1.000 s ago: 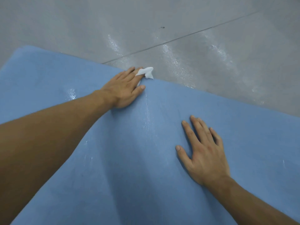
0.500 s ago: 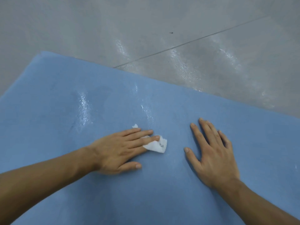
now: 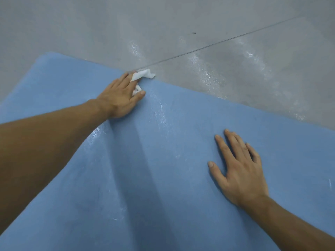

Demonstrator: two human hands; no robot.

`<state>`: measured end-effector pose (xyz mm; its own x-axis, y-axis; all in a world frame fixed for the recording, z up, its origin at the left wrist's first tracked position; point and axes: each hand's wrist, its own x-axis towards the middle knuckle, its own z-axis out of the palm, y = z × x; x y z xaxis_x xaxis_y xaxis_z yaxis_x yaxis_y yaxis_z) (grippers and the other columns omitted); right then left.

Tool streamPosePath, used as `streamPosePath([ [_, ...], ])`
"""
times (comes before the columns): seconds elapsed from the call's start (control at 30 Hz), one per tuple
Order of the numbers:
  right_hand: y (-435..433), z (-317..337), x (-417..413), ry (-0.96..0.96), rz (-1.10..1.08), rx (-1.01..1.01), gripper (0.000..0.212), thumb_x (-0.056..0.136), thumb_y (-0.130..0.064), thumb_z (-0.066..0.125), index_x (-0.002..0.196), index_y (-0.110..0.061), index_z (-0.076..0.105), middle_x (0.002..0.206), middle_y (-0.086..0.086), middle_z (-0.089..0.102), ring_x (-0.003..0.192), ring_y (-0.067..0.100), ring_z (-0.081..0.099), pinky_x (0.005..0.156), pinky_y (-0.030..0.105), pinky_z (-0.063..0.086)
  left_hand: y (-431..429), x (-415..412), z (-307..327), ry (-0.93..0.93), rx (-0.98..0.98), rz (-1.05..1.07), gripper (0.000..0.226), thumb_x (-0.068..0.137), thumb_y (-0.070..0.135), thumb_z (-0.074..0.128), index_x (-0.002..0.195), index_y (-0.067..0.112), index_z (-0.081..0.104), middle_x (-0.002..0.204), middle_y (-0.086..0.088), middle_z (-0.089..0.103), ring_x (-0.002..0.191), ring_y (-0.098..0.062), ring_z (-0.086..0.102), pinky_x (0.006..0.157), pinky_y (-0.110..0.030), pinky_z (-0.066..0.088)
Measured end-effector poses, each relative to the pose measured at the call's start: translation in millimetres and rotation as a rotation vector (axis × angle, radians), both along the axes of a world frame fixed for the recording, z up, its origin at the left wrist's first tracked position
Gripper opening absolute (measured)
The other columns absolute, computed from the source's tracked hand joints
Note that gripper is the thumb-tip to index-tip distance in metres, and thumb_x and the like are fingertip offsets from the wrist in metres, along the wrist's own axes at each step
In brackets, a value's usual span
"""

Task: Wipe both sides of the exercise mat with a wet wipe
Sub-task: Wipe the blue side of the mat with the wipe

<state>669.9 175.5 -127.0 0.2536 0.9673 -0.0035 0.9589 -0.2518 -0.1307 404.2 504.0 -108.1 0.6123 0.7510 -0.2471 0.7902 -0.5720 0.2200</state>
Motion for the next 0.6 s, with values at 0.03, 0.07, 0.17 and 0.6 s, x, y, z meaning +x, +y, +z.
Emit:
streamPosePath([
  [0.03,0,0,0,0.000,-0.002,-0.003,0.073,0.098,-0.060,0.037,0.163,-0.026,0.032,0.172,-0.001,0.021,0.159,0.016,0.016,0.127,0.047,0.018,-8,1,0,-0.026,-0.009,-0.036,0.084,0.097,0.073,0.007,0.164,0.023,0.016,0.173,0.006,0.005,0.159,-0.017,0.000,0.128,-0.047,0.009],
  [0.07,0,0,0,0.000,-0.005,-0.005,0.073,0.098,-0.060,0.036,0.163,-0.026,0.031,0.172,-0.002,0.021,0.160,0.016,0.016,0.127,0.047,0.018,-18,3,0,-0.040,-0.018,-0.080,0.088,0.095,0.074,0.006,0.163,0.021,0.018,0.173,0.005,0.004,0.159,-0.016,-0.001,0.128,-0.046,0.009],
  [0.17,0,1,0,-0.004,-0.002,-0.004,0.073,0.099,-0.060,0.035,0.163,-0.026,0.031,0.172,-0.002,0.021,0.160,0.016,0.016,0.127,0.047,0.018,-63,9,1,-0.064,-0.042,-0.274,0.080,0.097,0.069,0.010,0.165,0.029,0.001,0.172,0.009,-0.006,0.159,-0.012,-0.007,0.129,-0.038,-0.001],
  [0.6,1,-1,-1,-0.006,-0.004,0.016,0.074,0.097,-0.060,0.035,0.161,-0.024,0.036,0.170,0.001,0.026,0.158,0.020,0.023,0.125,0.048,0.022,-142,-40,0,-0.045,-0.020,-0.431,0.068,0.107,0.059,0.009,0.166,0.025,0.005,0.173,0.013,-0.004,0.158,-0.008,-0.011,0.128,-0.035,0.000],
])
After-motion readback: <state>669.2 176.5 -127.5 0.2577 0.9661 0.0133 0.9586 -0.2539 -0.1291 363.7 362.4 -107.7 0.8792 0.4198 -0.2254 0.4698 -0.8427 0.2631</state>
